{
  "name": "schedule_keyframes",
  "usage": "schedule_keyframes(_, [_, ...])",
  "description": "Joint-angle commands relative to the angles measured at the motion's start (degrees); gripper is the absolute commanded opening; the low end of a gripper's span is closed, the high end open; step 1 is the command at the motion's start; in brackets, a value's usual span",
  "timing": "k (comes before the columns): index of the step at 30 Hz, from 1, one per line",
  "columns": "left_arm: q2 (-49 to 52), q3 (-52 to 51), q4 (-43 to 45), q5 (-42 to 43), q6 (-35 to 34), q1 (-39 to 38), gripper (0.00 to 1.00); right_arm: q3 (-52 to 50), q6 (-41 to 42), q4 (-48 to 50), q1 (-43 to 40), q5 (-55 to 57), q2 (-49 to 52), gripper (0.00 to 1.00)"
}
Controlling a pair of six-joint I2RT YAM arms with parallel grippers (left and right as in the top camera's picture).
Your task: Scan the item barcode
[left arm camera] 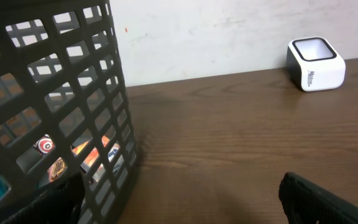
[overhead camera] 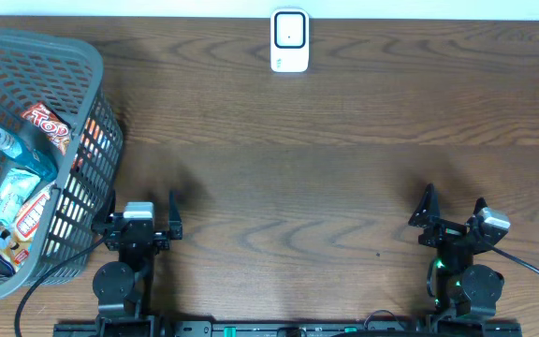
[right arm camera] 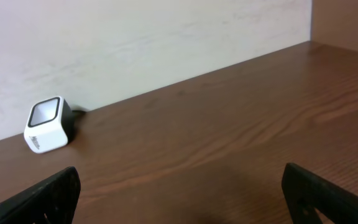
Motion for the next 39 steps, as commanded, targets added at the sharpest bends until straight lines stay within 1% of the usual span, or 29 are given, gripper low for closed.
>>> schedule_keyframes(1, [-0.22, -0.7, -2.32, 0.52, -0.26, -0.02, 1.0, -0.26, -0.55, -0.02, 0.44, 0.02, 0.02, 0.99])
schedule_keyframes(26, [-0.22, -0.7, -1.88, 0.52, -0.04, -0.02, 1.0, -0.26, -0.55, -0.02, 0.44, 0.02, 0.02, 0.99])
schedule_keyframes(29, [-0.22, -0.7, -2.14, -1.2, -0.02, -0.02, 1.0, -0.26, -0.55, -0.02, 0.44, 0.02, 0.02, 0.99])
schedule_keyframes(32, [-0.22, -0.7, -2.08, -1.16, -0.07, -0.02, 1.0, -0.26, -0.55, -0.02, 0.44, 0.02, 0.02, 0.99])
schedule_keyframes(34, [-0.22, -0.66, -1.86, 1.11, -0.35, -0.02, 1.0, -0.26, -0.55, -0.02, 0.44, 0.02, 0.02, 0.99])
schedule_keyframes(38, [-0.22, 0.24, -0.57, 12.28, -0.59, -0.02, 1.0, -0.26, -0.55, -0.02, 0.44, 0.02, 0.02, 0.99])
schedule_keyframes(39, [-0.22, 0.9, -0.57, 14.1, -1.99, -0.02, 1.0, -0.26, -0.55, -0.02, 0.44, 0.02, 0.02, 0.99])
